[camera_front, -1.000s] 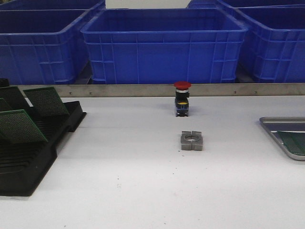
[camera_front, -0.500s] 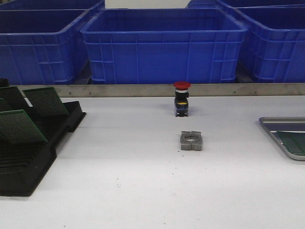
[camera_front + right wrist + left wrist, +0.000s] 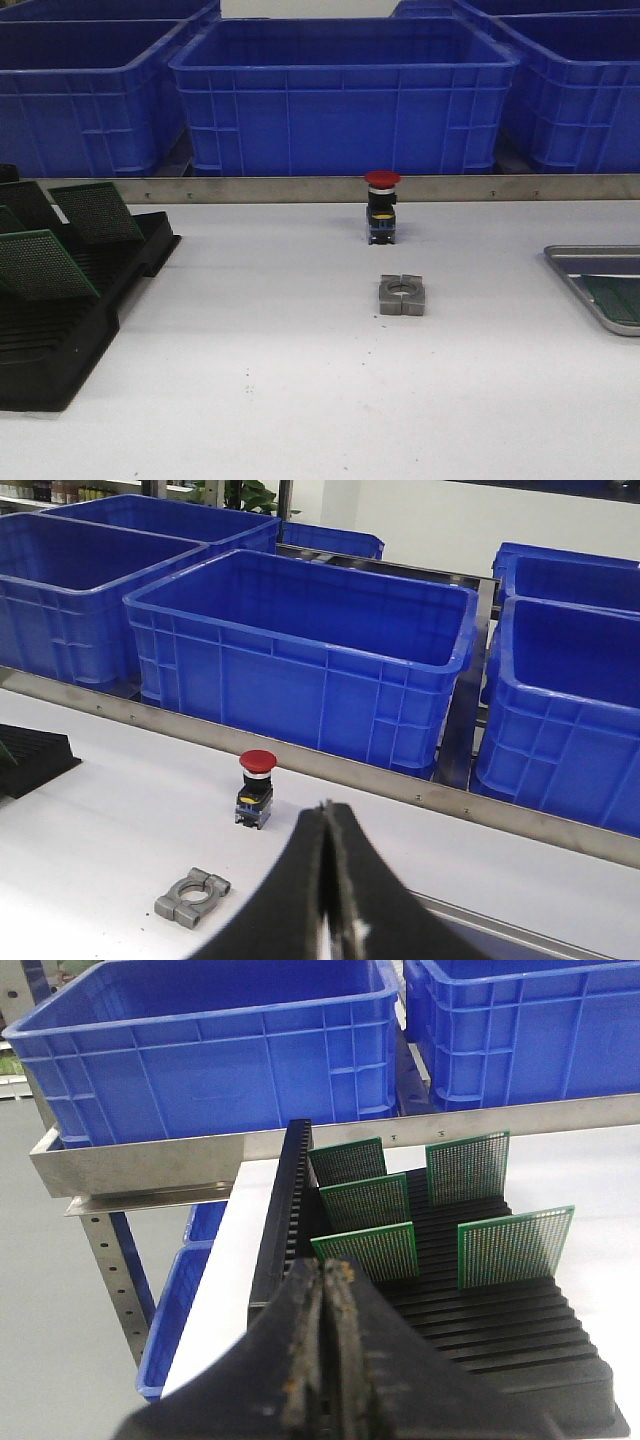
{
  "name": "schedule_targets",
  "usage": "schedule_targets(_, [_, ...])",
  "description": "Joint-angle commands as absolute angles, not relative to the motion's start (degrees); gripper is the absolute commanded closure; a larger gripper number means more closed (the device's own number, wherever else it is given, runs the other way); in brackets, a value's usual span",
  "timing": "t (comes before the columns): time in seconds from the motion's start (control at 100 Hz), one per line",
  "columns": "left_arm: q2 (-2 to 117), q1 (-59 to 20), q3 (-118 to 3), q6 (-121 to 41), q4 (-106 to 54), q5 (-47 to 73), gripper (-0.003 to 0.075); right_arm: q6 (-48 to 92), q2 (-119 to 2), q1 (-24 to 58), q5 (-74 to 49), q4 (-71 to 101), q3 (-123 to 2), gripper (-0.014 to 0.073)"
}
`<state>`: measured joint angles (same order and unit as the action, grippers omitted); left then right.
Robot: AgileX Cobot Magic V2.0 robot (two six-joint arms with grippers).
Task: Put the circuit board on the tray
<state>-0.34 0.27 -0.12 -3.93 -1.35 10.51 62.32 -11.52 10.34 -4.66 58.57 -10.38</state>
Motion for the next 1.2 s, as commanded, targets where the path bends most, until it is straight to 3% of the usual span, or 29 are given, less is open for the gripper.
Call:
schedule_targets(0.0, [-2.15, 0.20, 1.43, -3.37, -1.25, 5.69, 0.0737, 62.77, -12.02, 10.46, -2.40, 59.11, -11.87, 0.0654])
schedule_targets(0.26, [-2.15, 0.20, 1.43, -3.37, -1.25, 5.69, 0.0737, 62.77, -12.02, 10.41, -2.19, 59.11, -11.87, 0.0654])
schedule_targets(0.61, [-2.15, 0.20, 1.43, -3.37, -1.25, 5.69, 0.0737, 60.84, -11.07, 9.50, 8.05, 56.68, -9.14, 0.0654])
schedule_targets(0.75, [-2.15, 0.20, 1.43, -3.37, -1.25, 5.69, 0.0737, 44.30, -8.70, 5.87, 8.29, 38.28, -6.17, 0.0654])
schedule_targets(0.95, [-2.15, 0.20, 1.43, -3.37, -1.25, 5.69, 0.0737, 3.84, -2.27, 0.38, 8.32, 4.18, 1.95, 0.0654])
schedule_targets(0.99, [-2.15, 0.20, 1.43, -3.37, -1.25, 5.69, 0.0737, -1.89, 0.06, -0.35, 3.43, -1.55, 1.65, 0.0654])
schedule_targets(1.19, [-2.15, 0.20, 1.43, -3.37, -1.25, 5.69, 0.0737, -8.81, 1.78, -1.55, -0.61, -7.80, 1.76, 0.0654])
